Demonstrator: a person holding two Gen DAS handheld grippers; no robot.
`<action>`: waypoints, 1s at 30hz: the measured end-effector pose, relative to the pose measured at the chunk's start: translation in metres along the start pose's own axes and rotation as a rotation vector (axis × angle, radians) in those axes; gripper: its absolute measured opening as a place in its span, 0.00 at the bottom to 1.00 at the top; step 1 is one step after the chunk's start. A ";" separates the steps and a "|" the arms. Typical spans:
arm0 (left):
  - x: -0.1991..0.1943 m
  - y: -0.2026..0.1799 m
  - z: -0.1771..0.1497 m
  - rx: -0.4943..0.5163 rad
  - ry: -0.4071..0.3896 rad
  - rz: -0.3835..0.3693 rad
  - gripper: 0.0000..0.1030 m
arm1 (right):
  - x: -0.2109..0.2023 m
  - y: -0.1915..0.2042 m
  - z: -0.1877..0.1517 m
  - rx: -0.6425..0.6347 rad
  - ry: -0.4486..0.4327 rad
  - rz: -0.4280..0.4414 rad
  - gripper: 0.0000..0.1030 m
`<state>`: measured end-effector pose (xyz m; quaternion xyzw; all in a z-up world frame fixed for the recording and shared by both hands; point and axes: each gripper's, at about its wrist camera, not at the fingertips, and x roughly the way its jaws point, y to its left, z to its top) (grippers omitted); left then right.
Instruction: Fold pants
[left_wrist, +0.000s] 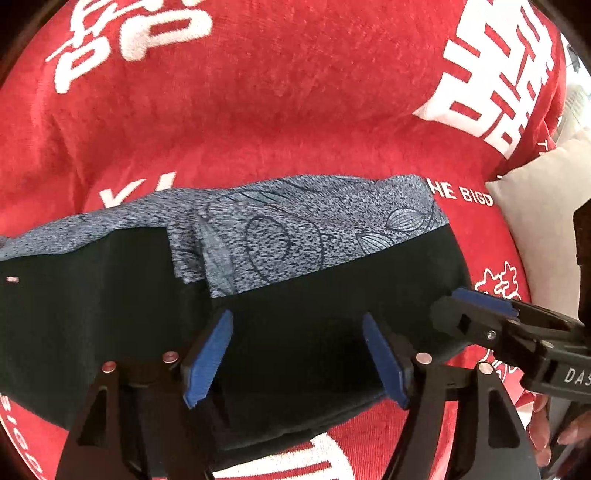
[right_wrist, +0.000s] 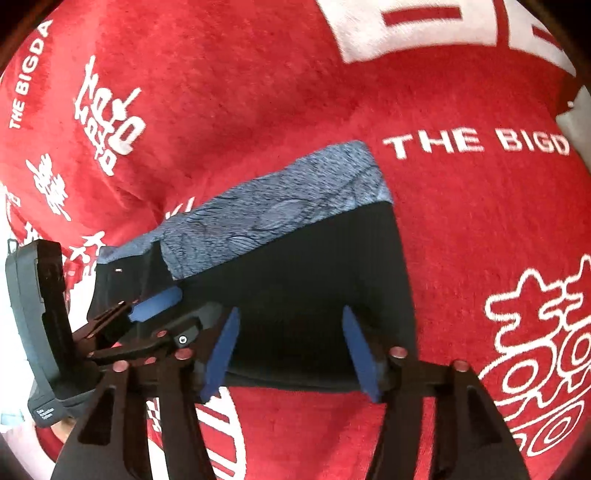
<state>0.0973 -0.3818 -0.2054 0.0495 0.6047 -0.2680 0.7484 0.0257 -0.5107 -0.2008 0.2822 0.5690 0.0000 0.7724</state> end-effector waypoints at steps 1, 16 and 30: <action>-0.004 0.001 0.000 -0.004 -0.004 0.013 0.72 | -0.002 0.002 0.000 0.001 -0.006 0.002 0.61; -0.045 0.067 -0.026 -0.151 0.006 0.127 0.72 | 0.004 0.069 -0.003 -0.152 -0.004 -0.164 0.63; -0.073 0.163 -0.084 -0.361 -0.002 0.144 0.72 | 0.077 0.125 -0.033 -0.329 0.098 -0.396 0.73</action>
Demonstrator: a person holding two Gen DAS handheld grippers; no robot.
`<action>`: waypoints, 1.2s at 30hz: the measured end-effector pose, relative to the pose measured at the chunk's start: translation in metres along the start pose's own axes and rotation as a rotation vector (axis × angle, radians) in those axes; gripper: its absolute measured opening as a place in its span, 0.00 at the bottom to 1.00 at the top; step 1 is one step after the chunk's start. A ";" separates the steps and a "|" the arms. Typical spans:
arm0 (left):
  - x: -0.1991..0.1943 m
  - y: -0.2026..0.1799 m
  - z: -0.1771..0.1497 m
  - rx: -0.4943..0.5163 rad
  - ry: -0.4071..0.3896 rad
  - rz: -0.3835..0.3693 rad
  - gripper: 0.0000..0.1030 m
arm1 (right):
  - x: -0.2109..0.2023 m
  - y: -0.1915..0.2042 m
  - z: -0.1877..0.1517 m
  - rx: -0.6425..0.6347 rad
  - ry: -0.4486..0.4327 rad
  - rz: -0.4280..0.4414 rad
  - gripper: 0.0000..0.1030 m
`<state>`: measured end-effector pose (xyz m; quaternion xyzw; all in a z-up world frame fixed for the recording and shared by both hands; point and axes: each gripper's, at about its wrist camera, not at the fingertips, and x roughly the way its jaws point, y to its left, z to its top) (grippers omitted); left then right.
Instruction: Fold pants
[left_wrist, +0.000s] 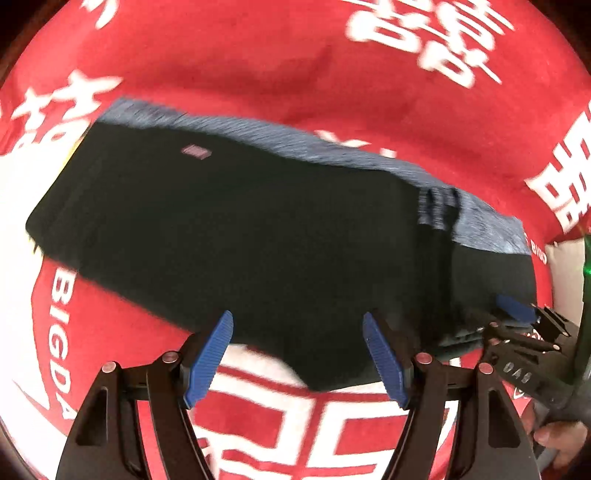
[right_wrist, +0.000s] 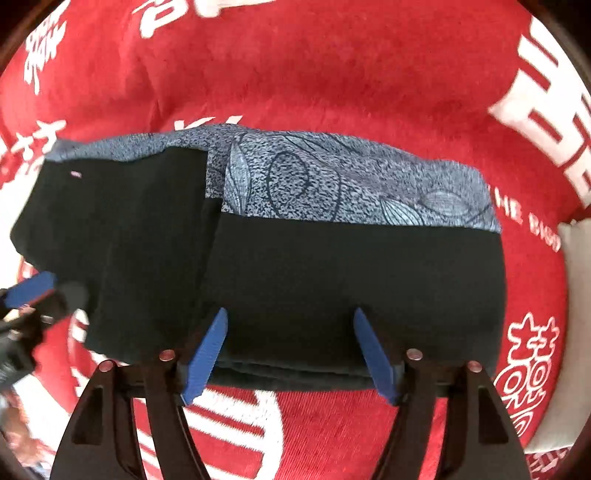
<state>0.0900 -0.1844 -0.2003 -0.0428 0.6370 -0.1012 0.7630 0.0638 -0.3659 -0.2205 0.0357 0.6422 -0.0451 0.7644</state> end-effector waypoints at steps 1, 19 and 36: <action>0.000 0.011 -0.002 -0.027 0.001 -0.002 0.72 | 0.000 -0.001 0.000 0.007 0.002 0.005 0.73; -0.010 0.173 0.007 -0.431 -0.138 -0.102 0.72 | 0.008 0.006 0.008 0.019 0.029 -0.022 0.77; 0.013 0.213 0.005 -0.648 -0.205 -0.380 0.72 | 0.008 0.006 0.007 0.029 0.031 -0.033 0.77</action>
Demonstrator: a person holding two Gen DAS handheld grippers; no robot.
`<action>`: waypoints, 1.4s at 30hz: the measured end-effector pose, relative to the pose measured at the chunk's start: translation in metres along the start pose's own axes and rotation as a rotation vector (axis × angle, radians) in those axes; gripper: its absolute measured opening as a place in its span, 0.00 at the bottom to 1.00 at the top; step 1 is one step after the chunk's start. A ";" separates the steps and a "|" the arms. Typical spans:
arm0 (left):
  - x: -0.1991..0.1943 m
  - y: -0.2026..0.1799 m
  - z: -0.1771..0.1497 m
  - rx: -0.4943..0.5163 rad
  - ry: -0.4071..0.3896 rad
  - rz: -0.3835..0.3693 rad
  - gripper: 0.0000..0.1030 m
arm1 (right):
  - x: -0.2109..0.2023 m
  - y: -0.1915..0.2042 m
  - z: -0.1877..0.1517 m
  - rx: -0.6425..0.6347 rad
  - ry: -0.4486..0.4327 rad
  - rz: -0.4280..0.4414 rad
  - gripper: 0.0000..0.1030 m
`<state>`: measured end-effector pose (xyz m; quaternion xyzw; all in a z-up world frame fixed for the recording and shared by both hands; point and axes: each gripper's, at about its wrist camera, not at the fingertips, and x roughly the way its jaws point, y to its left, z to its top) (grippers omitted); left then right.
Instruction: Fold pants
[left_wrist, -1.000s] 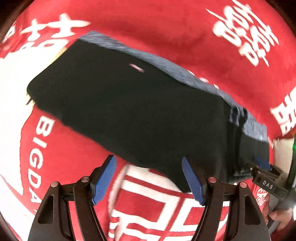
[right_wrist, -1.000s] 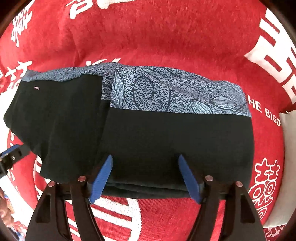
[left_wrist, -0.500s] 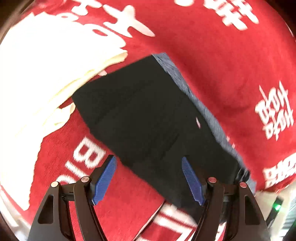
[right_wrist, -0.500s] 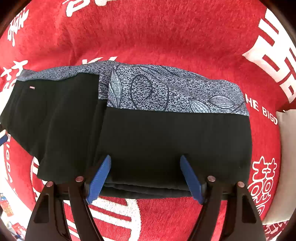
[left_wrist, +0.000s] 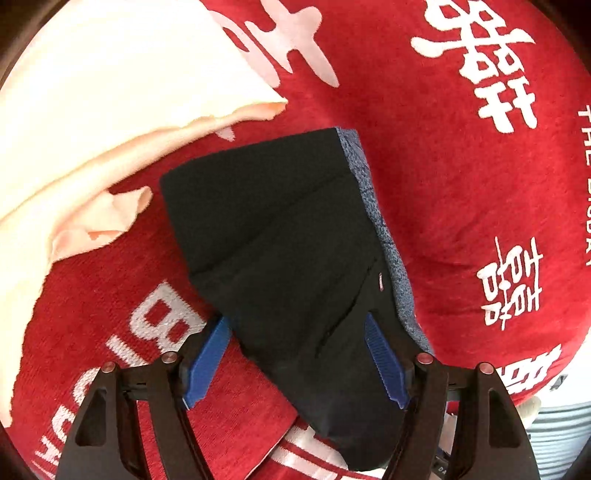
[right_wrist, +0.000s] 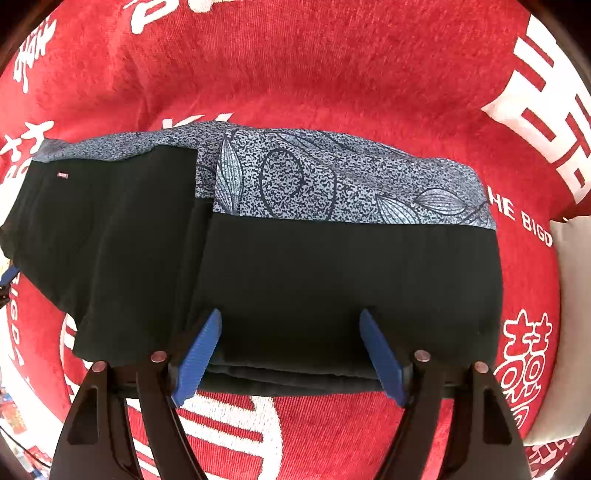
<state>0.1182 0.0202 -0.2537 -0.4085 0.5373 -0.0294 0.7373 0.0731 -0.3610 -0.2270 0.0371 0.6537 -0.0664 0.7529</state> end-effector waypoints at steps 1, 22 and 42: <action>0.001 0.001 0.002 -0.010 -0.005 -0.006 0.72 | 0.000 0.000 0.001 0.000 0.002 -0.001 0.77; 0.004 -0.063 -0.007 0.314 -0.158 0.303 0.26 | -0.030 0.013 0.013 -0.044 -0.014 0.001 0.78; -0.002 -0.131 -0.072 0.798 -0.286 0.423 0.26 | -0.063 0.302 0.184 -0.497 0.312 0.471 0.86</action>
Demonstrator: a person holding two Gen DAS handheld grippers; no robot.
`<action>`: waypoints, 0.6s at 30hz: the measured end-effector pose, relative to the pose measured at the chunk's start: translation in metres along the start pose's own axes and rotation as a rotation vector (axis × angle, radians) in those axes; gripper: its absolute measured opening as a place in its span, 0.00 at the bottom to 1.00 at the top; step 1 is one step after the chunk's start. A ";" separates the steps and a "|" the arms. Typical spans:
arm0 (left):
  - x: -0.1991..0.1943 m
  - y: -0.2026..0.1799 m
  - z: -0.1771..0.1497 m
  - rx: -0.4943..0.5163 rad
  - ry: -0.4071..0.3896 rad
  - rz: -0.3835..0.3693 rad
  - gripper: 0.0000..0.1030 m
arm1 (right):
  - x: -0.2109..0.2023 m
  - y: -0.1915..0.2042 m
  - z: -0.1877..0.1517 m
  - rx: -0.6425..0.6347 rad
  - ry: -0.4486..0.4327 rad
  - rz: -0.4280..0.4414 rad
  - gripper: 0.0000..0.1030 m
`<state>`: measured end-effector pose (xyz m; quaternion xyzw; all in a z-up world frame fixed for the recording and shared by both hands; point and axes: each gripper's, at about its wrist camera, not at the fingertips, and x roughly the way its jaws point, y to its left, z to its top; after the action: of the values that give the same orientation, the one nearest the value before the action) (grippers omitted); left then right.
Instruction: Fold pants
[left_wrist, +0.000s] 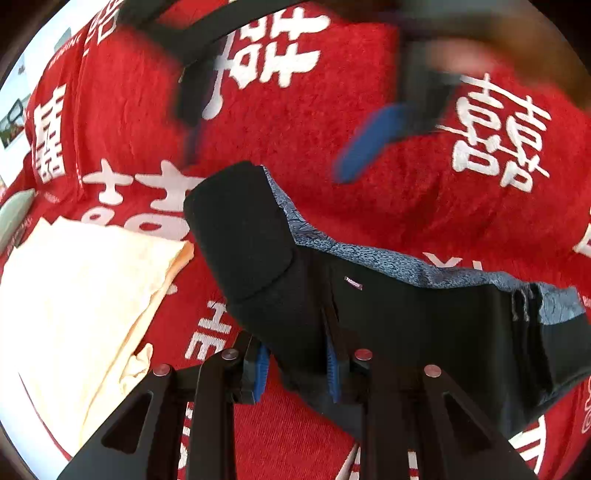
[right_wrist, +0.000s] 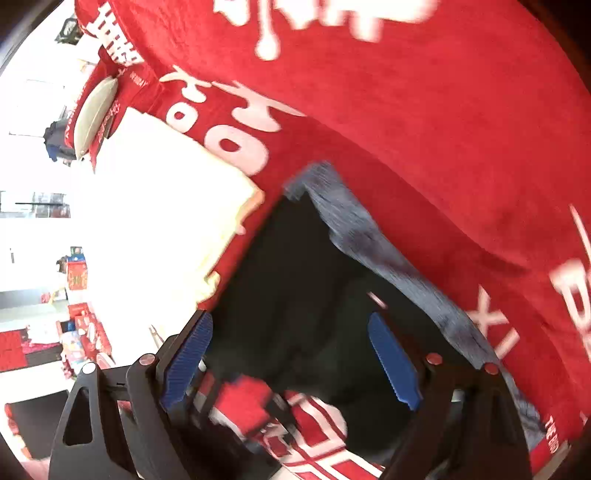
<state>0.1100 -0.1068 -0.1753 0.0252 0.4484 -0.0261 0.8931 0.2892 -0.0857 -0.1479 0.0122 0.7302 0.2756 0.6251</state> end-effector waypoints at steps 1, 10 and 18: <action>-0.002 -0.002 0.000 0.012 -0.007 0.002 0.26 | 0.009 0.003 0.009 -0.002 0.034 0.005 0.86; -0.011 -0.010 0.001 0.033 -0.018 -0.032 0.26 | 0.044 -0.008 0.003 -0.009 0.135 -0.083 0.20; -0.048 -0.051 0.011 0.119 -0.069 -0.124 0.26 | -0.022 -0.049 -0.056 0.031 -0.099 0.045 0.16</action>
<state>0.0867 -0.1570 -0.1312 0.0497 0.4159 -0.1088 0.9015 0.2582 -0.1569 -0.1450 0.0522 0.7020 0.2773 0.6539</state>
